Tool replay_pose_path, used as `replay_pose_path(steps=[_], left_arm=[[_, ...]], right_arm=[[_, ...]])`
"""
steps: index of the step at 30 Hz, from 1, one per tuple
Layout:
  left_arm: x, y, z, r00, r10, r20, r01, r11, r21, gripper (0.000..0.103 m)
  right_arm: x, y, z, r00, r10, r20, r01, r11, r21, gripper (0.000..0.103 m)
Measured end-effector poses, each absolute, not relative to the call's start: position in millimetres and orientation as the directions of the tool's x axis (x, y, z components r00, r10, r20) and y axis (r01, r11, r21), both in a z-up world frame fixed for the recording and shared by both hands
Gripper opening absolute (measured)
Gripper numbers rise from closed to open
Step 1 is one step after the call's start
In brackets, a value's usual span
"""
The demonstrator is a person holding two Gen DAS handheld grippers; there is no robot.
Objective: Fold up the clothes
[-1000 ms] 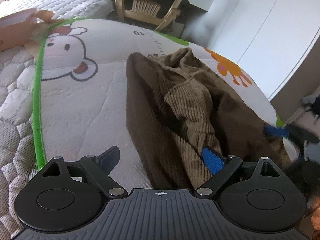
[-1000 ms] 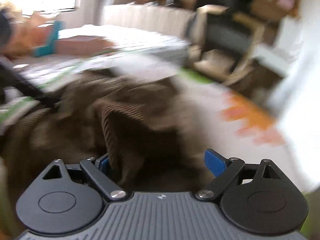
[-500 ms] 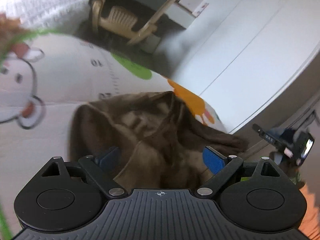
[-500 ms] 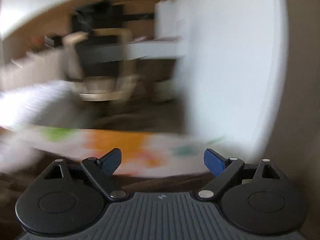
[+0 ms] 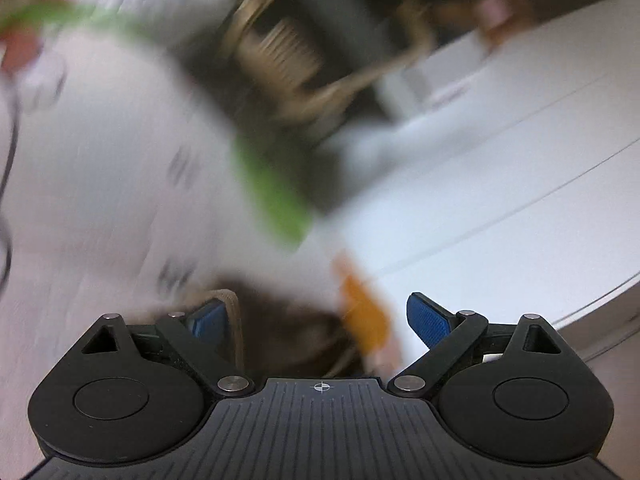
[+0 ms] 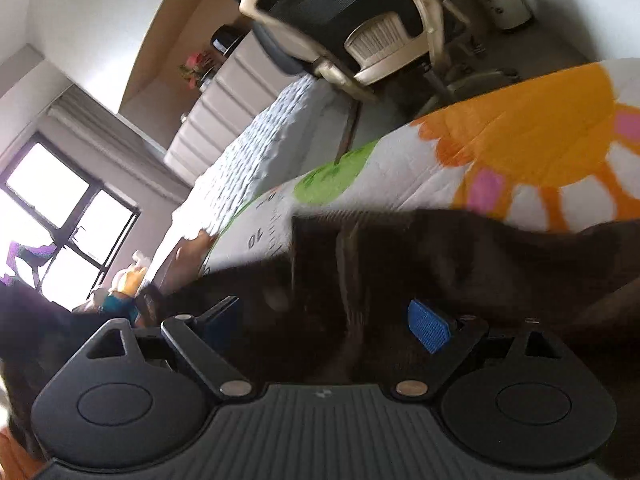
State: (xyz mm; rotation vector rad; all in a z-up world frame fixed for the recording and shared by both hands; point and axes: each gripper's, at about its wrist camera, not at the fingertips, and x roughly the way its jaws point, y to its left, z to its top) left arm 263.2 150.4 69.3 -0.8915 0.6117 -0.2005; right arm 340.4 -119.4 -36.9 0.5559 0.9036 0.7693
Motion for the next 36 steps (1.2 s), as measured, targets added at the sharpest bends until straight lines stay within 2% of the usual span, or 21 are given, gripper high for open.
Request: replay_pose_path(steps=[2,5,8,10,13,15,19,21,22,25,26,27,31,36], left_arm=[[257.7,152.6,88.3,0.839,-0.377,-0.392,-0.041,0.675,-0.737,0.096],[255.1,143.2,88.0,0.826,-0.371,-0.424,-0.003,0.75,-0.662,0.097],[256.5,133.2,72.8,0.791,-0.354,-0.499,-0.023,0.798,-0.603,0.097],[251.4,136.0,68.4,0.775,-0.341,-0.533,-0.041,0.813,-0.58,0.097],[233.5,143.7,70.1,0.757,-0.31,-0.575,-0.05,0.85,-0.525,0.097],[219.5,145.3,69.1,0.734,-0.279,-0.619,-0.046,0.889,-0.455,0.097],[192.7,146.8,51.9,0.662,-0.21,-0.719,-0.036,0.95,-0.311,0.097],[181.2,151.4,43.8,0.638,-0.202,-0.743,-0.042,0.954,-0.297,0.097],[175.5,154.0,40.4,0.628,-0.203,-0.751,-0.047,0.954,-0.297,0.097],[160.0,160.7,34.1,0.609,-0.2,-0.768,-0.052,0.956,-0.29,0.097],[155.1,162.2,33.9,0.607,-0.199,-0.77,-0.048,0.957,-0.285,0.097],[150.3,162.9,34.0,0.605,-0.202,-0.771,-0.036,0.959,-0.28,0.097],[134.3,161.4,31.2,0.587,-0.216,-0.78,0.011,0.966,-0.259,0.098],[120.8,153.7,14.5,0.579,-0.171,-0.797,0.003,0.978,-0.207,0.097]], right_arm=[[346.8,-105.5,-41.1,0.35,0.81,-0.471,-0.367,0.581,0.727,0.093],[365.4,-84.6,-44.7,0.33,0.845,-0.421,-0.369,0.526,0.766,0.093],[386.8,-102.3,-30.3,0.494,0.847,-0.196,-0.295,0.375,0.879,0.093],[392.3,-128.8,-18.1,0.644,0.749,-0.156,-0.233,0.386,0.892,0.093],[389.8,-147.5,-6.6,0.684,0.659,-0.312,-0.21,0.588,0.781,0.093],[380.9,-148.6,-8.8,0.659,0.65,-0.378,-0.231,0.653,0.721,0.093],[364.6,-128.4,-24.1,0.465,0.787,-0.405,-0.282,0.566,0.775,0.091],[366.7,-106.4,-30.3,0.39,0.799,-0.458,-0.282,0.577,0.767,0.091],[373.1,-89.1,-36.8,0.377,0.766,-0.521,-0.271,0.629,0.728,0.091],[381.6,-65.6,-43.3,0.317,0.797,-0.514,-0.288,0.598,0.748,0.097],[384.4,-57.7,-45.5,0.297,0.807,-0.511,-0.294,0.586,0.755,0.093],[385.1,-61.5,-41.9,0.321,0.848,-0.422,-0.277,0.51,0.814,0.088],[380.3,-93.4,-8.4,0.611,0.759,-0.224,-0.251,0.454,0.855,0.088],[358.2,-95.7,-4.2,0.599,0.677,-0.427,-0.29,0.681,0.672,0.088]])
